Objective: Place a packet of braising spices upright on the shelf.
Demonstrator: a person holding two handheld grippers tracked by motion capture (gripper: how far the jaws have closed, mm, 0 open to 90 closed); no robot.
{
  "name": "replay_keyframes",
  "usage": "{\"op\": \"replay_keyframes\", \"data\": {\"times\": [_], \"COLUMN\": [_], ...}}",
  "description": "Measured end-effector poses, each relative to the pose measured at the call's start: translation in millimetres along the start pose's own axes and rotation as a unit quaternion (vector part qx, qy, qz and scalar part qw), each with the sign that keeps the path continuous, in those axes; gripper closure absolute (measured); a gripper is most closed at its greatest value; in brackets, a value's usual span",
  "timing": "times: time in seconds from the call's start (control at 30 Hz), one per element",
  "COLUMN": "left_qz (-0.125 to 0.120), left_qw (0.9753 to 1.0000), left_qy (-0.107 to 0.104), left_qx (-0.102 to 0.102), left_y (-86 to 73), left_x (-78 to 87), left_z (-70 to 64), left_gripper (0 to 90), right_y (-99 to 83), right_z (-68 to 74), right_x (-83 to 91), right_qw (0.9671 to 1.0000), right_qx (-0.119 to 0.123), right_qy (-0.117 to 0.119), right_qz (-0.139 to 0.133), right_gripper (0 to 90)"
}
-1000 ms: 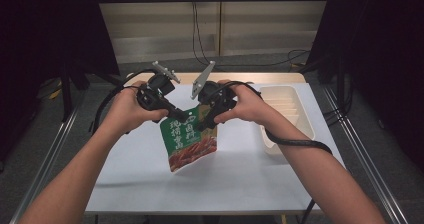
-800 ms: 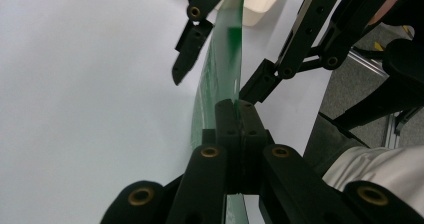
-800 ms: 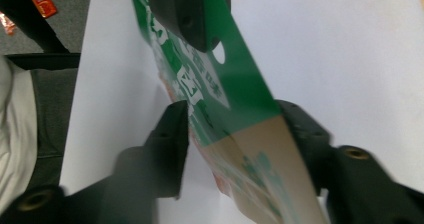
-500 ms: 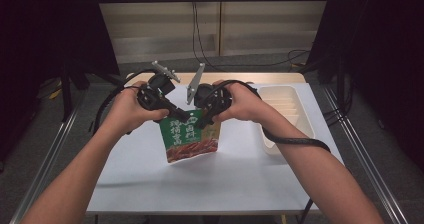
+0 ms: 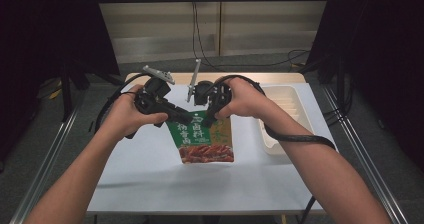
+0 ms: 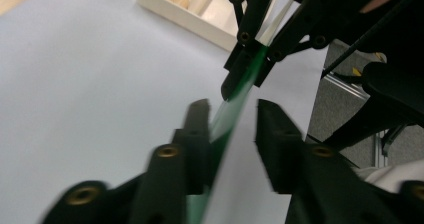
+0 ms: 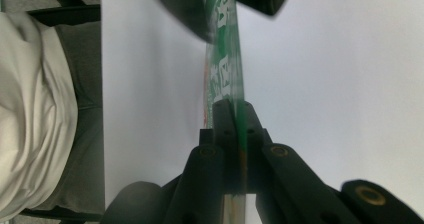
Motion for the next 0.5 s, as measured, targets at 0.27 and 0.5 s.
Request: {"op": "replay_keyframes", "data": {"times": [0.27,0.5], "left_qz": [-0.011,0.009], "left_qw": [0.9993,0.999], "left_qy": [0.023,0.042], "left_qx": [-0.028,-0.009], "left_y": [-9.1,-22.5], "left_x": [4.3,-1.8], "left_z": [9.1,17.9], "left_gripper": [37.5,28.6], "right_y": [-14.6,-23.1], "right_z": [-12.6,-20.6], "right_x": [17.1,24.2], "right_qw": [0.9993,0.9988], "right_qx": [-0.027,-0.042], "right_qy": [-0.016,-0.02], "right_qz": [0.019,0.015], "right_gripper": [90.0,90.0]}}
Point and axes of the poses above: each handheld gripper's, and its own axes: x roughly backward along the jaws, y roughly out of its top, z roughly to its left, the point moved 9 cm from there along -x, roughly forward along the jaws, and after that the axes turned 10 degrees about -x, right-handed, at the moved point
